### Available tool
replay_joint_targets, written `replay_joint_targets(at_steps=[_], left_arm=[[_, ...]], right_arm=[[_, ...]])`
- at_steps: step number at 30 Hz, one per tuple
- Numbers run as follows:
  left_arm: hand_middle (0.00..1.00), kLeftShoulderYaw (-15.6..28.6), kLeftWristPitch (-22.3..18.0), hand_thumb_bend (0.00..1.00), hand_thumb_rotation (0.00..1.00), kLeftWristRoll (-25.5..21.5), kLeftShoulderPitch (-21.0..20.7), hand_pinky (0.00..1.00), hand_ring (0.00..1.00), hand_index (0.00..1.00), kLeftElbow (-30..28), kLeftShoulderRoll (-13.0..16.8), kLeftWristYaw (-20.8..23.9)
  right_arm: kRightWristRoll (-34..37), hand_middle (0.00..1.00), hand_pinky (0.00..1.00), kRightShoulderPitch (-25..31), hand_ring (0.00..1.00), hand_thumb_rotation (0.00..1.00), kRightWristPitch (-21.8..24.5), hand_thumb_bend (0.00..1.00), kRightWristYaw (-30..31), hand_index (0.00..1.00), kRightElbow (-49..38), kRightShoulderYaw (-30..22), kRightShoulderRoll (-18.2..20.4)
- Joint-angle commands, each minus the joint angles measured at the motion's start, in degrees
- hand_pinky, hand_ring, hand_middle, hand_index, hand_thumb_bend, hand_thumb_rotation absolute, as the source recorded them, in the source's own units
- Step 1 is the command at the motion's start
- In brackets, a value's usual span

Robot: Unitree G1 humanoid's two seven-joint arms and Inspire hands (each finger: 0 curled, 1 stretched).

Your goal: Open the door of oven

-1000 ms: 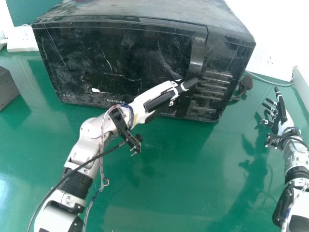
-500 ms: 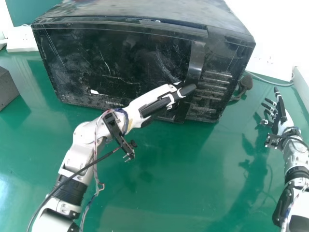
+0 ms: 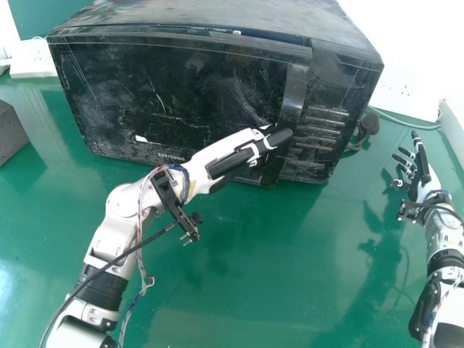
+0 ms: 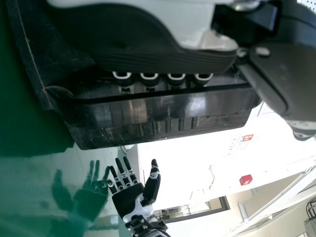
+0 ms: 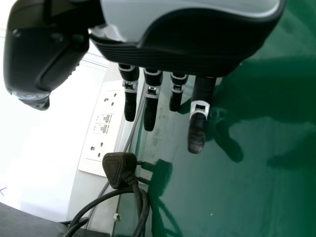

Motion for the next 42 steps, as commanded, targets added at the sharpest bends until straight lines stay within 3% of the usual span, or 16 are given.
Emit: replay_joint_targets(at_steps=[1, 10, 14, 19, 22, 28, 33, 35, 38, 42], left_arm=[[1.00, -0.7, -0.4, 1.00, 0.93, -1.4, 1.4, 0.75, 0.96, 1.00, -1.7, -0.5, -0.7], [1.00, -0.9, -1.4, 1.00, 0.93, -2.3, 1.4, 0.71, 0.95, 1.00, -1.2, -0.6, -2.0], [0.99, -1.0, -1.1, 1.00, 0.93, -2.6, 1.3, 0.66, 0.88, 1.00, -1.3, -0.8, -2.3], [0.97, -1.0, -1.8, 0.99, 0.93, -2.9, 1.4, 0.58, 0.80, 1.00, -1.1, -0.8, -2.9], [0.96, -1.1, -1.8, 0.99, 0.94, -2.7, 1.5, 0.55, 0.76, 1.00, -1.3, -0.9, -2.7], [0.93, -1.3, -1.5, 1.00, 0.93, -1.7, 1.4, 0.51, 0.71, 1.00, -1.3, -1.0, -1.2], [0.90, -1.2, -1.7, 0.99, 0.92, -2.3, 1.2, 0.48, 0.70, 1.00, -0.6, -1.2, -1.3], [0.87, -1.2, -2.1, 1.00, 0.92, -2.1, 1.2, 0.47, 0.69, 0.99, -0.4, -1.2, -1.1], [0.82, -1.1, -2.8, 0.99, 0.92, -2.1, 1.3, 0.45, 0.67, 0.98, -0.1, -1.2, -1.2], [0.69, -1.1, -2.9, 0.98, 0.92, -2.5, 1.5, 0.44, 0.63, 0.85, -0.6, -1.2, -1.5]], right_arm=[[-0.5, 0.80, 0.62, 3.1, 0.69, 1.00, 2.6, 0.86, 0.2, 0.86, 2.0, 0.3, 1.6], [-0.3, 0.82, 0.46, 3.2, 0.62, 1.00, 2.8, 0.84, 0.9, 0.84, 2.2, -0.1, 1.4], [-0.7, 0.83, 0.51, 3.0, 0.65, 1.00, 3.1, 0.81, 0.6, 0.87, 2.2, 0.3, 1.4], [-0.6, 0.81, 0.46, 3.1, 0.63, 1.00, 2.7, 0.83, 0.9, 0.83, 2.1, 0.2, 1.4], [-0.5, 0.82, 0.49, 3.2, 0.64, 1.00, 2.8, 0.84, 1.0, 0.86, 2.2, 0.1, 1.4], [-0.7, 0.83, 0.46, 3.1, 0.64, 1.00, 2.9, 0.82, 0.9, 0.88, 2.2, 0.4, 1.4], [-0.7, 0.83, 0.48, 3.3, 0.66, 1.00, 2.7, 0.80, 0.7, 0.88, 2.3, 0.2, 1.4], [-0.7, 0.82, 0.47, 3.3, 0.64, 1.00, 2.7, 0.81, 0.7, 0.86, 2.3, 0.2, 1.3], [-0.9, 0.84, 0.54, 3.2, 0.71, 1.00, 2.9, 0.83, 0.8, 0.87, 2.3, 0.5, 1.3], [-0.6, 0.84, 0.53, 3.3, 0.69, 1.00, 2.7, 0.80, 1.1, 0.88, 2.2, 0.2, 1.4]])
